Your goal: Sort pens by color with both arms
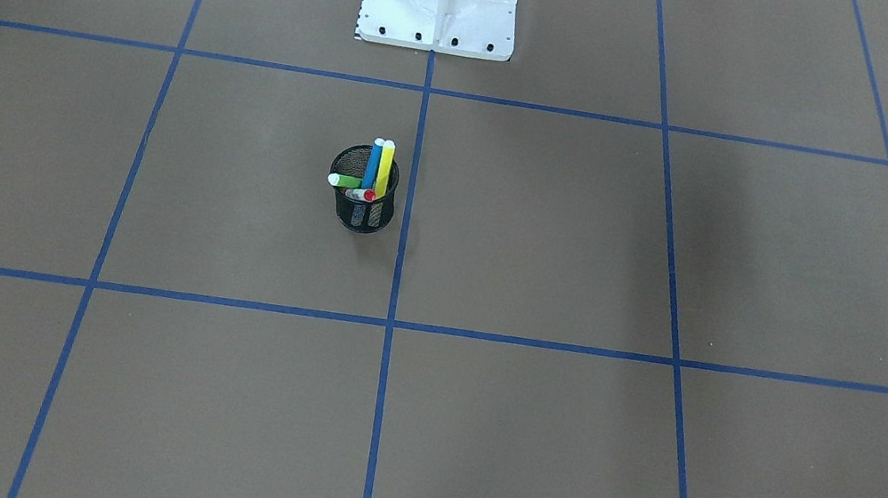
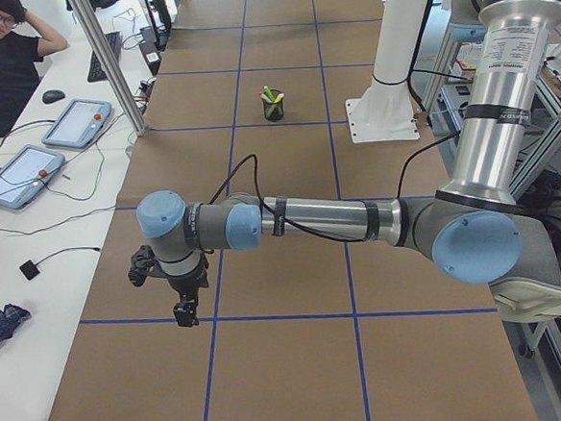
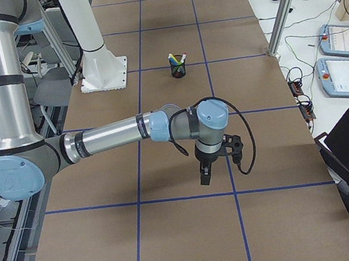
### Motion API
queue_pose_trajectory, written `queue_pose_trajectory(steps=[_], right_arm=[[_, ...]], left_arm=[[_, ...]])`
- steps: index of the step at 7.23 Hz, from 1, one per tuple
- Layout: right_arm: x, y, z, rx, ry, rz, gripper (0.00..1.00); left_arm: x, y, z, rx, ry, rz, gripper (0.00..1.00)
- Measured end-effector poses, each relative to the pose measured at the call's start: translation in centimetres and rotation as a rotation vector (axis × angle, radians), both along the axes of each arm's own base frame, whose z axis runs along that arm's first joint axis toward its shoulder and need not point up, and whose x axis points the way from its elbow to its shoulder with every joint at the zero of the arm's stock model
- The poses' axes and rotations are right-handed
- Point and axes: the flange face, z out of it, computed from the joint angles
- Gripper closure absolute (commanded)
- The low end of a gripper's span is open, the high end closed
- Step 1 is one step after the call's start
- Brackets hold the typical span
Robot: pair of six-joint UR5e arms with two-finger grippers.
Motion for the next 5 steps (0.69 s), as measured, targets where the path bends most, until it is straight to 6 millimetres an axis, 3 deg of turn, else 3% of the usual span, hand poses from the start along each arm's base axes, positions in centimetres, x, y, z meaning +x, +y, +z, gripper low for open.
queue_pose_trajectory(steps=[5], right_arm=[[0.0,0.22,0.21,-0.006,-0.001,0.001,0.0]], left_arm=[[0.09,0.29,0.44,-0.005,0.005,0.001,0.0]])
